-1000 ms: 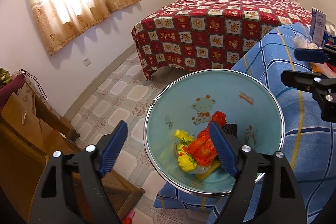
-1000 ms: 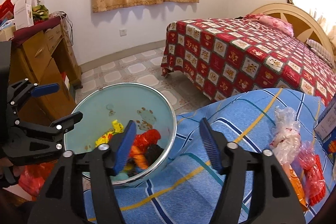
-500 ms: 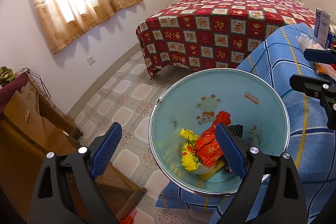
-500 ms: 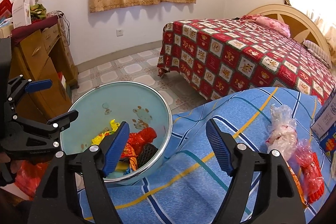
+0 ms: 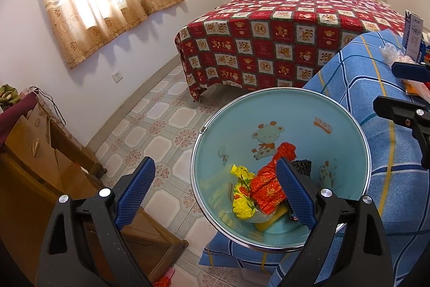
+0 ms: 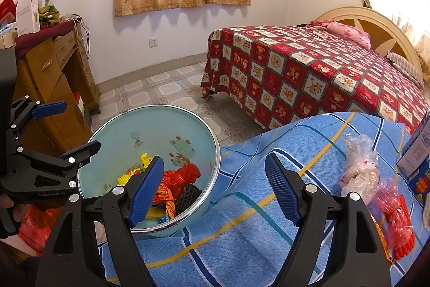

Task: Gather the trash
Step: 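Move both open tools back over the remaining trash on the table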

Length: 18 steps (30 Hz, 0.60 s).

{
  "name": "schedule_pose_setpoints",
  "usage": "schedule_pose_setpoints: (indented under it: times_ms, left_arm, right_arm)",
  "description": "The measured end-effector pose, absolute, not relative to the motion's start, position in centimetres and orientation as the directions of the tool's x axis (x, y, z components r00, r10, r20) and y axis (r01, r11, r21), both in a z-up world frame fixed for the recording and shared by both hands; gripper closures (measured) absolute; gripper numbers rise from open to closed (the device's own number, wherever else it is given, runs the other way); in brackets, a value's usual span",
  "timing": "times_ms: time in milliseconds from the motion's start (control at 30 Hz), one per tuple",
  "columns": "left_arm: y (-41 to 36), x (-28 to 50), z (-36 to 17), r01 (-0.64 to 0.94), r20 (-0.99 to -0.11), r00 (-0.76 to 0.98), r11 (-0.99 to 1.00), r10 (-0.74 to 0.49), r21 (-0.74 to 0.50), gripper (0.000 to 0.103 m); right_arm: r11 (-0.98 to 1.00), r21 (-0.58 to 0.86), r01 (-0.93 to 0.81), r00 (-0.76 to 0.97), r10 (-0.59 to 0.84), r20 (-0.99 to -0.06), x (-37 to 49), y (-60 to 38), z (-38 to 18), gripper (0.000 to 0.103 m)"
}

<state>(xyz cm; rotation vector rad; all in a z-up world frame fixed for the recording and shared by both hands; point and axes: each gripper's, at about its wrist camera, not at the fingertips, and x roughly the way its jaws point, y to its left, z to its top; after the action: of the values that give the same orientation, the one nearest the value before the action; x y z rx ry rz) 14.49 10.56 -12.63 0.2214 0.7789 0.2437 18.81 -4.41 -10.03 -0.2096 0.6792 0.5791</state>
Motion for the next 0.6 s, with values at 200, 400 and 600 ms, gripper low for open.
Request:
schedule_pose_setpoints:
  times_ms: [200, 400, 600]
  left_arm:
    - [10.1, 14.3, -12.8, -0.138, -0.659, 0.686, 0.945, 0.307, 0.297, 0.006]
    - [9.2, 14.0, -12.9, -0.125, -0.659, 0.688, 0.944, 0.304, 0.304, 0.006]
    - [7.5, 14.0, -13.2, -0.091, -0.664, 0.688, 0.943, 0.293, 0.321, 0.006]
  right_arm:
    - [0.827, 0.006, -0.562, 0.633, 0.435, -0.640, 18.4, -4.8, -9.8, 0.023]
    - [0.837, 0.015, -0.547, 0.645, 0.432, -0.631, 18.1, -6.2, -9.7, 0.021]
    - [0.852, 0.016, -0.523, 0.660, 0.416, -0.626, 17.6, -7.9, -9.6, 0.020]
